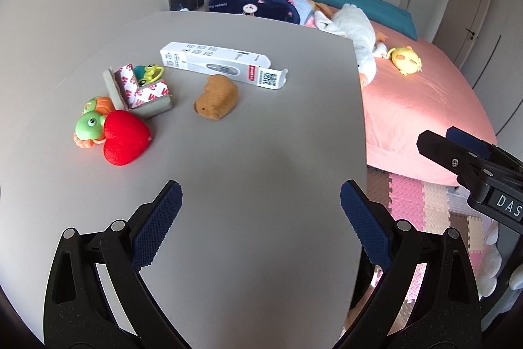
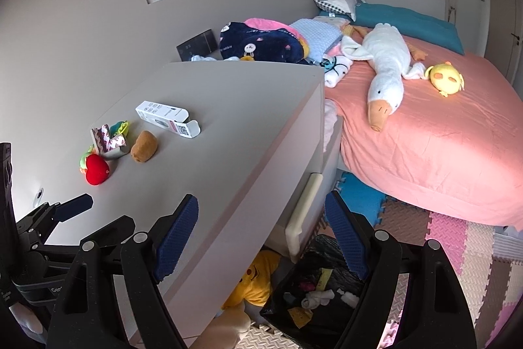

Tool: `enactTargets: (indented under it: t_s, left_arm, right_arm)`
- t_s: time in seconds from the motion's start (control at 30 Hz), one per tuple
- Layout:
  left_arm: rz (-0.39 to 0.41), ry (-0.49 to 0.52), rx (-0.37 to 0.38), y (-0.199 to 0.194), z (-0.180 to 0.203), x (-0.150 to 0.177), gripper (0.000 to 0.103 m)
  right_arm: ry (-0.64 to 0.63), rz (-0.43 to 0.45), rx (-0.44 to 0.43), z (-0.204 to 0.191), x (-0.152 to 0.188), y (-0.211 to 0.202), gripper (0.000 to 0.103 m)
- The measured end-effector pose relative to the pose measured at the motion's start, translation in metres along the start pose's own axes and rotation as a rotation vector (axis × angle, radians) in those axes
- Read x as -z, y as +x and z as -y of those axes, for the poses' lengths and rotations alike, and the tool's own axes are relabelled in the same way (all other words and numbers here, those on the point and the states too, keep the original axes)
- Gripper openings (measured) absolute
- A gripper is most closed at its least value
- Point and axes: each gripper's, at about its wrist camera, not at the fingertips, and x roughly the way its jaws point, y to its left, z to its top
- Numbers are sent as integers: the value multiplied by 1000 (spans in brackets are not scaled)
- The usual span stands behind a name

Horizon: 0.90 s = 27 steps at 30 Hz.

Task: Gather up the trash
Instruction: 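Open both tools over the black bin and swing back to the desk, then grasp the red heart plush with left tool while right tool grasps the brown bread plush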

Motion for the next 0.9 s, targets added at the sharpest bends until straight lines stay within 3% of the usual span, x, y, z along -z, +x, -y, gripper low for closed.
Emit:
enactTargets:
  t_s: [0.4,0.63,0.9]
  left_arm:
    - [17,-119,-99,9,-61,-5,94]
    - [7,-180,-122,21,-91,-15,76]
    - [-17,-179,-122,34,-105,-22,64]
  right_arm:
    - [-73,20,-74,-42,-13,26,80]
    - [-82,-1,-101,-58,-24,43,80]
    - [-88,-26,-130,-78,-31,66,80]
